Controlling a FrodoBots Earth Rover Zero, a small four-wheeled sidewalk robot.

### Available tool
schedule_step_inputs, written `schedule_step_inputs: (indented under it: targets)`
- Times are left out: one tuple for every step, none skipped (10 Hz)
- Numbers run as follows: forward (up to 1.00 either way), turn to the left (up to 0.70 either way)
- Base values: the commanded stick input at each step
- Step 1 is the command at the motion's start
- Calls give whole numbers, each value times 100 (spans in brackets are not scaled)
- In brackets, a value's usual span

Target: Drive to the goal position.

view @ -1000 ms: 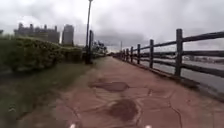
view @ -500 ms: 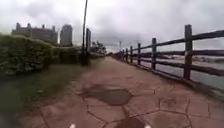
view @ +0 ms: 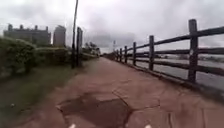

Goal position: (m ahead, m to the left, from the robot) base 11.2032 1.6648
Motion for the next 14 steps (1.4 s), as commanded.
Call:
schedule_step_inputs:
  targets:
    - [93,0]
    - [93,0]
    - [93,0]
    - [93,0]
    - [93,0]
    - [93,0]
    - [93,0]
    - [93,0]
    - [93,0]
    - [93,0]
    - [93,0]
    - [93,0]
    - [93,0]
    - [93,0]
